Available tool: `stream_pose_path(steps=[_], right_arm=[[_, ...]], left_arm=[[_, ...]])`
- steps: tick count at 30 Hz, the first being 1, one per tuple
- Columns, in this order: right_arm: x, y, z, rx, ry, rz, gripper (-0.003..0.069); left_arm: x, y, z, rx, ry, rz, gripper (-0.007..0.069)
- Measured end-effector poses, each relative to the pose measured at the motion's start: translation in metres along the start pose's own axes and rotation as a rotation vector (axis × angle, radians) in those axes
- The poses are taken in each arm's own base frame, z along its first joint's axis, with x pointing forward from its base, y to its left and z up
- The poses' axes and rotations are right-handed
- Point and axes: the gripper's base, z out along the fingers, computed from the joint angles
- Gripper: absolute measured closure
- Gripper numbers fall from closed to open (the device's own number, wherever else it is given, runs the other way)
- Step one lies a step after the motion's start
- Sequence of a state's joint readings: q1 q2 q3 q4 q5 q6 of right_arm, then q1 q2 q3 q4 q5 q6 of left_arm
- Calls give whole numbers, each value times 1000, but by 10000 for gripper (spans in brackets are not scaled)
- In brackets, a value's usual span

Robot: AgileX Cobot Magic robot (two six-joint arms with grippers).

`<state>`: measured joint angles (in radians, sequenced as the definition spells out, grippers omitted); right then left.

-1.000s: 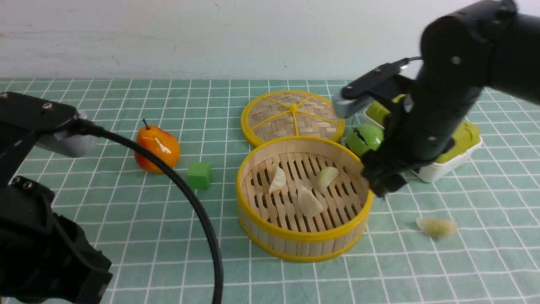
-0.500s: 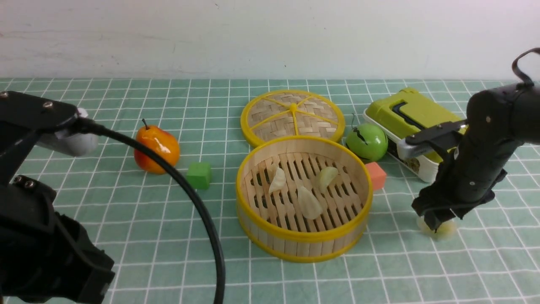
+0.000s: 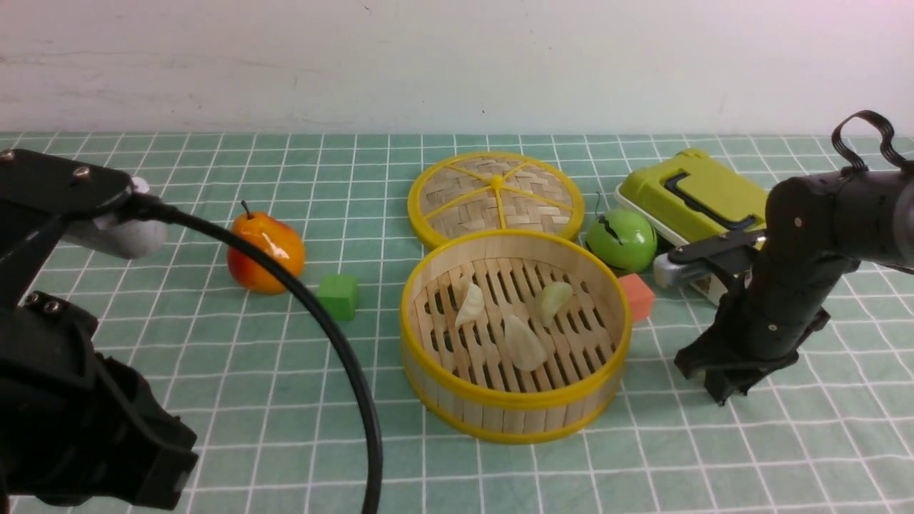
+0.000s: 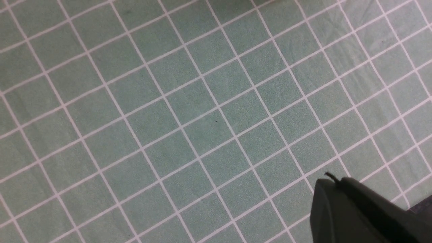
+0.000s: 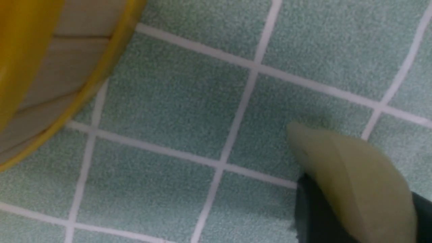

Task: Put the dumplings into the steamer on the table with the blue tablecloth.
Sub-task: 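Place the dumpling in the bamboo steamer basket with the right gripper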

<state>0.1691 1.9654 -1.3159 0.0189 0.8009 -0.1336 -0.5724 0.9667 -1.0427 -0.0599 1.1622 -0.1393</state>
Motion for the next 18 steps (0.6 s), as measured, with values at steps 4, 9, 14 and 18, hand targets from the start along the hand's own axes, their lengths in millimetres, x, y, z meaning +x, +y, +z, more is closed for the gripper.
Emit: stream_pose_path(steps=[4,9,14,18], right_arm=[[-7,0,-16,-8,-17,8,463],[-22,28,-83,-85,-196,1,463],[-25,79,-107,-170,-286,-104,463],[-28,98,-87,-184,-263,-145,463]], left_arm=[[0,0,0,0,0,0,608],[-1,0,0,1,-10,0,604],[-4,-1,0,7,-47,0,601],[-6,-1,0,8,-61,0,601]])
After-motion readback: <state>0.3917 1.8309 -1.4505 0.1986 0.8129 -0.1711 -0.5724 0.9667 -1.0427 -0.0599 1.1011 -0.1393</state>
